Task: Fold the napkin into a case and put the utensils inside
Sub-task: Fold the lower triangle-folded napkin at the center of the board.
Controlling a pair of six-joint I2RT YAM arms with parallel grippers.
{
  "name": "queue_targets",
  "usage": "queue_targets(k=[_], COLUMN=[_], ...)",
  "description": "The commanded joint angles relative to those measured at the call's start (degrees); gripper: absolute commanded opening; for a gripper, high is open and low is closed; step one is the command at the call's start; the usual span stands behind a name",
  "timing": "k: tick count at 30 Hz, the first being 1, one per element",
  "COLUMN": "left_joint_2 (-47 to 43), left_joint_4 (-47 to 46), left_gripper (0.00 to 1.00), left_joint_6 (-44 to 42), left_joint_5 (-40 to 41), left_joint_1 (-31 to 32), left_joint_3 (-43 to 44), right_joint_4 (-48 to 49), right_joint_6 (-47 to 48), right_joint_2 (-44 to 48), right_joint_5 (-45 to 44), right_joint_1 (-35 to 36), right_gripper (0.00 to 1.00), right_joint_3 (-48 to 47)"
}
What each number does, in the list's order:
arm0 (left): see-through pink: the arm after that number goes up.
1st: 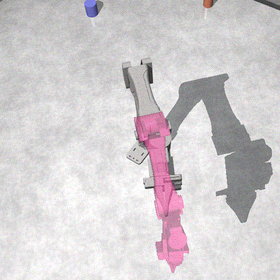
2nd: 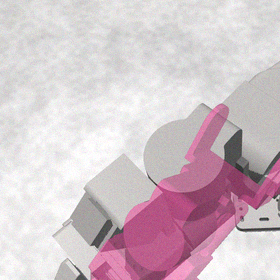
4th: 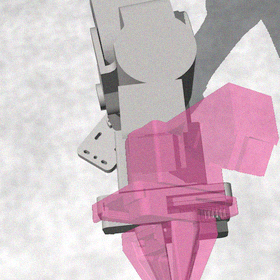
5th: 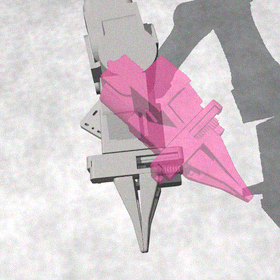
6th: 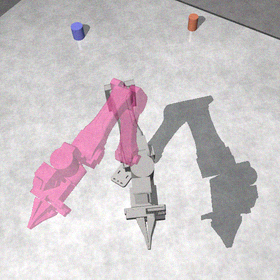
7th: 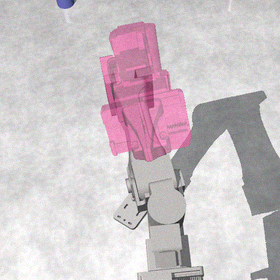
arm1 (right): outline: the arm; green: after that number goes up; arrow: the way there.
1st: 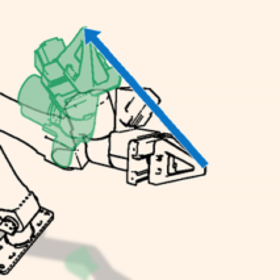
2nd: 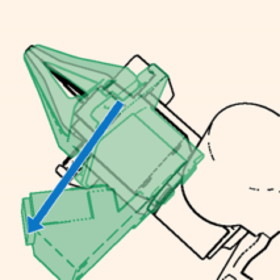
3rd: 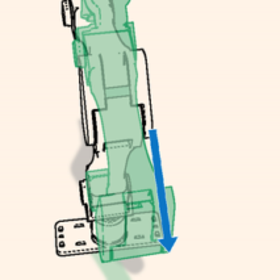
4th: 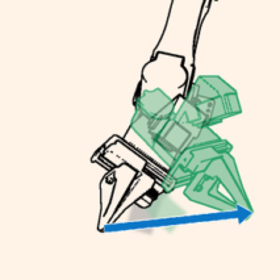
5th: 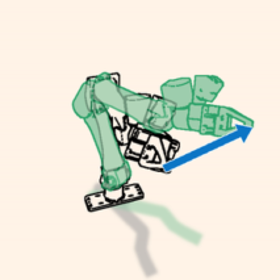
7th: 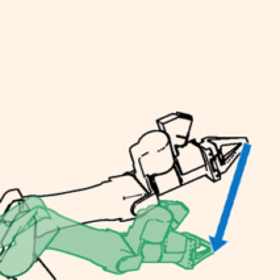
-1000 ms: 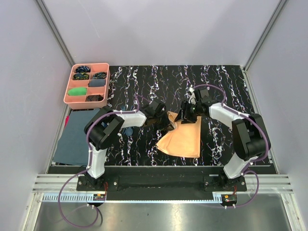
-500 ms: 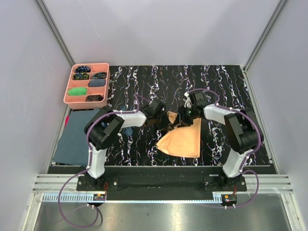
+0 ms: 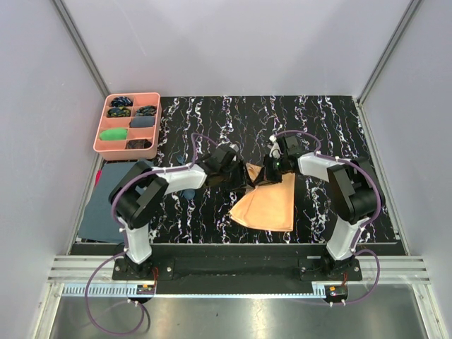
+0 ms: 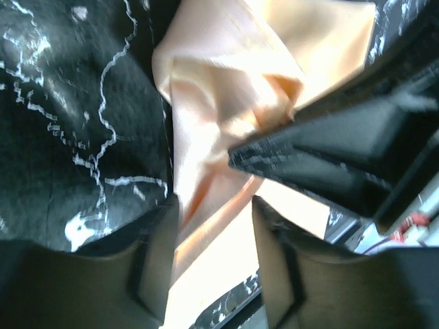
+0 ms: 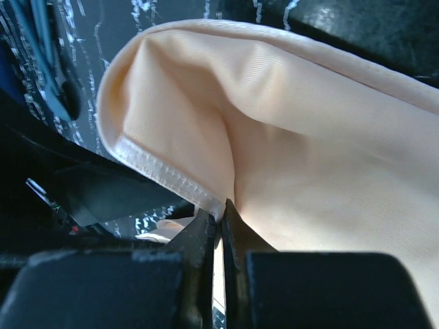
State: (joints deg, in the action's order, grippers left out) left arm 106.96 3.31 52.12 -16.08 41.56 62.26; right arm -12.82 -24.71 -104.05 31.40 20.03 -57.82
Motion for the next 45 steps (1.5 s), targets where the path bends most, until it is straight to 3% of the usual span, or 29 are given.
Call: queue_targets(k=[1,7,13,21,24,25,35,41,45], left_joint_2=[-3.77,-1.84,-1.14,0.88,0.62,-0.25,-8.43,-11.59,-8.45], left_joint_4=[-2.60,-0.94,-0.41,-3.14,-2.26,-1.65,4.59,10.21,17.94], left_gripper=[0.61,0.72,0.73,0.72,0.63,0.52,0.20,0.06,0.00], left_joint_6=[-6.66,-15.62,-21.44,-20.92,-20.83,-20.65,-17.58,-15.91,-14.86], left_joint_5=[-3.34,-8.97,-13.35,-19.17,-19.00,-18.56,-11.44,-3.73,3.93], left_joint_1=[-0.34,-0.69,-1.39,-1.31,-1.31,-1.22,2.03,6.16,10.37], left_joint_3=[-2.75,-1.79,-2.84,-4.07,-3.99,-4.16,-7.24,-4.35,2.23], right_joint_4=[3.59,4.38,4.73,5.70,5.87,6.05,10.71,11.94,12.29], right_joint_6=[-0.69,-0.60,-0.25,-1.22,-1.39,-1.66,-6.49,-9.30,-11.15], right_joint_2=[-0.10,-0.63,-0.89,-1.86,-1.94,-1.86,-2.74,-3.70,-3.18], right_joint_5=[4.11,7.45,8.59,9.56,9.30,9.12,9.47,9.47,8.68], right_joint_1=[-0.69,-2.27,-2.54,-2.45,-2.45,-2.45,-2.45,-2.45,-2.45], right_gripper=[0.00,0.00,0.00,0.00,0.00,0.00,0.00,0.00,0.00], right_joint_3=[-0.27,0.25,0.61,-0.01,-0.18,-0.19,0.52,-0.01,0.43])
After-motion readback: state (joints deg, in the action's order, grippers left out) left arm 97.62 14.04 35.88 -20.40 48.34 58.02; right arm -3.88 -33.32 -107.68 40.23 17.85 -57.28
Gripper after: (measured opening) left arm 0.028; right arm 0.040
